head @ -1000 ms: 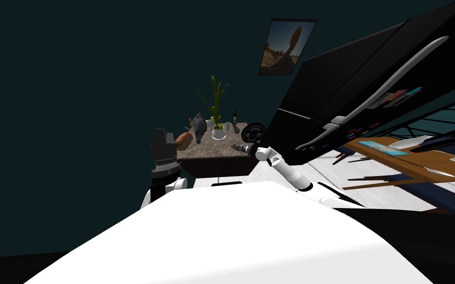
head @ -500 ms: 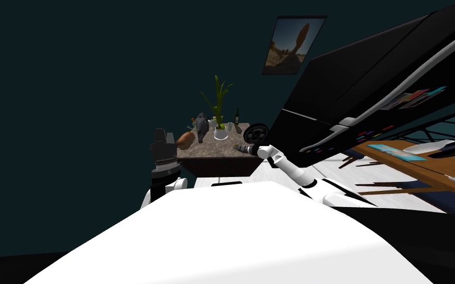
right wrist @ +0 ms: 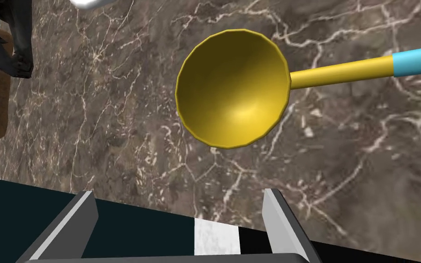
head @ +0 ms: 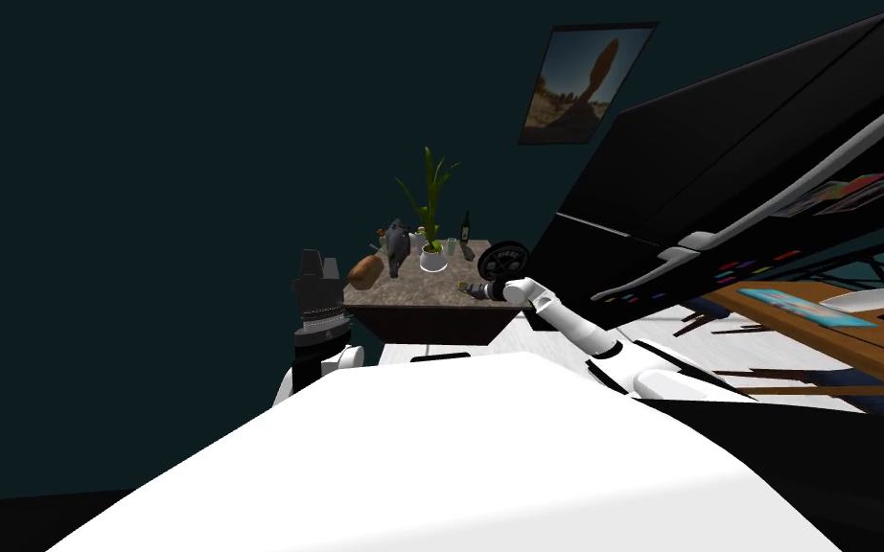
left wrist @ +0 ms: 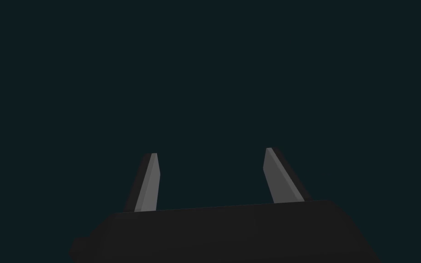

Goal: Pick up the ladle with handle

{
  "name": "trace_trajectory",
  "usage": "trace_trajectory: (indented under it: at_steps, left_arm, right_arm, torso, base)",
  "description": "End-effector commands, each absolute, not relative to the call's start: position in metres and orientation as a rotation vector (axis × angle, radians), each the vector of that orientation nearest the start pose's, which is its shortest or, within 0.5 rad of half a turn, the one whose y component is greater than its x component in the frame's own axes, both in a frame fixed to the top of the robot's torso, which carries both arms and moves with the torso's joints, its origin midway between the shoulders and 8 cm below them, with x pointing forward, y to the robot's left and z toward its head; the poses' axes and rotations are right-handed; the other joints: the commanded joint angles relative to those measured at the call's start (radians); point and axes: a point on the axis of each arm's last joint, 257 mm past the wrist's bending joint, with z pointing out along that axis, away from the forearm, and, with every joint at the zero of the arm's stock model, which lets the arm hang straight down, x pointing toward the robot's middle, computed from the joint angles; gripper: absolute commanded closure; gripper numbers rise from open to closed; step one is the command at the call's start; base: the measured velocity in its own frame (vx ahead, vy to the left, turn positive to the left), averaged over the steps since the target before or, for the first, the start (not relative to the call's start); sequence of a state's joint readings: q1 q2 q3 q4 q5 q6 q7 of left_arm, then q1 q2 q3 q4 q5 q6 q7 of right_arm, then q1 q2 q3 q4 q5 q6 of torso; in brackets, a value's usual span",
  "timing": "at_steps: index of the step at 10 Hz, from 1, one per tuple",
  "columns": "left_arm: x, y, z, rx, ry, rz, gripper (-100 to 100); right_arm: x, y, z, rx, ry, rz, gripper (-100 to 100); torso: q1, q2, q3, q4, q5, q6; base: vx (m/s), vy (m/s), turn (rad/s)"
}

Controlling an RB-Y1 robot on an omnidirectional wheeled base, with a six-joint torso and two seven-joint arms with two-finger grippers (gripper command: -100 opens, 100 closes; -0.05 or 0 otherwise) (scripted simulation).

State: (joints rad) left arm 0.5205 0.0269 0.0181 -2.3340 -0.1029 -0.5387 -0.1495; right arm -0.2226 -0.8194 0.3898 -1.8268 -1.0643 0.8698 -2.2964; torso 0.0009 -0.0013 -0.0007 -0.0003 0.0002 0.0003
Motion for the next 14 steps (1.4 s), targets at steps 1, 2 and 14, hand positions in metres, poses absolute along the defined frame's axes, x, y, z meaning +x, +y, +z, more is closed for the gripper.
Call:
trace_trajectory:
  at_steps: [1,2,14]
  left_arm:
    - [0.327,0.266,0.047,-0.454,0.671,-1.090,0]
    - [0.327,0.266,0.047,-0.454,0.671,-1.090,0]
    - [0.327,0.266,0.047,-0.454,0.671,-1.090,0]
  right_arm:
    - [0.450,-0.178,-0.285,-2.415,0.396,-0.606,-100]
    - [0.450,-0.178,-0.285,-2.410,0.414,-0.600,-100]
    - [0.439,-0.250,-0.301,-2.446,0.924,-0.325,-100]
  torso:
    - [0.000,0.000,0.000,0.000,0.000,0.000]
    - [0.000,0.000,0.000,0.000,0.000,0.000]
    - [0.000,0.000,0.000,0.000,0.000,0.000]
  base:
    - [0.016,0.008,0.058]
    - [0.008,0.002,-0.013]
    - [0.016,0.006,0.061]
